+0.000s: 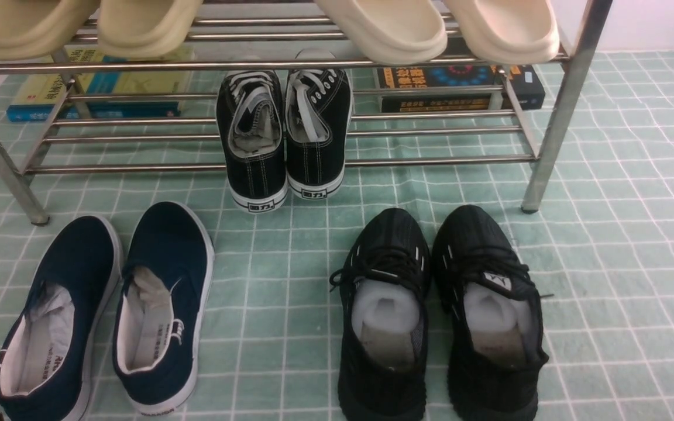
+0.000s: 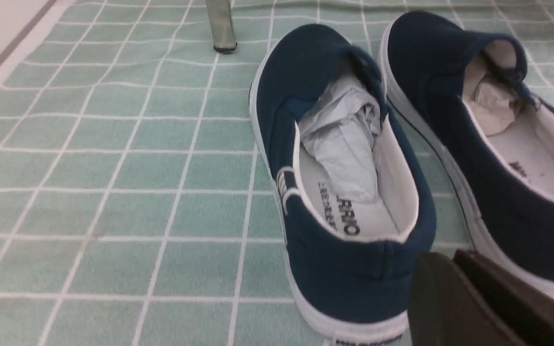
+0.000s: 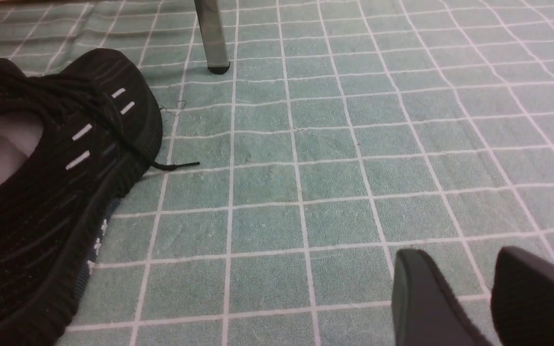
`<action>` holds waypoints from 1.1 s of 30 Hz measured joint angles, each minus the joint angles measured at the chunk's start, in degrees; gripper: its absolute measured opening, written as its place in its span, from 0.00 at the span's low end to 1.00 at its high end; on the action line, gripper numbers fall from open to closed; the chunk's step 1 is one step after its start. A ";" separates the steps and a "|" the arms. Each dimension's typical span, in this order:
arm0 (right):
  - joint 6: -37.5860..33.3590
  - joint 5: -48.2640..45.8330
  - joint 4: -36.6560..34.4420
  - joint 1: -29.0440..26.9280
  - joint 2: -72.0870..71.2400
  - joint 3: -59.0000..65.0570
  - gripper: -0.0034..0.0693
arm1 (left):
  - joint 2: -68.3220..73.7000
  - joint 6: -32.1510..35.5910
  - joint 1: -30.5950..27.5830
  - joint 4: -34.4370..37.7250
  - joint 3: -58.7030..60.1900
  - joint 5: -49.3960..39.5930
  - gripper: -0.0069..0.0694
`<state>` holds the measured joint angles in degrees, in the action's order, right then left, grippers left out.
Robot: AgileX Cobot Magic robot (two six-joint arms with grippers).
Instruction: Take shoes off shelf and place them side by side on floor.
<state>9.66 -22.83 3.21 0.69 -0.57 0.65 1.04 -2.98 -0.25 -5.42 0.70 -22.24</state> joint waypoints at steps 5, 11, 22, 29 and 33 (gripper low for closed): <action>0.00 0.05 0.04 0.00 0.00 0.00 0.38 | -1.65 0.00 -0.05 -0.12 0.22 0.57 0.18; 0.00 0.05 0.04 0.00 0.00 0.00 0.38 | -1.65 -1.03 -1.66 -0.12 0.28 0.69 0.18; 0.00 0.05 0.04 0.00 0.00 0.00 0.38 | -1.65 -1.43 -1.72 -0.39 0.28 0.71 0.20; 0.00 0.05 0.04 0.00 0.00 0.00 0.38 | -1.65 -1.43 -1.72 -0.43 0.28 0.75 0.21; 0.00 0.05 0.04 0.00 0.00 0.00 0.38 | -1.65 -1.43 -1.72 -0.45 0.28 0.75 0.22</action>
<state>9.66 -22.78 3.26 0.69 -0.57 0.65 -0.61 -4.42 -1.97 -5.86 0.98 -21.49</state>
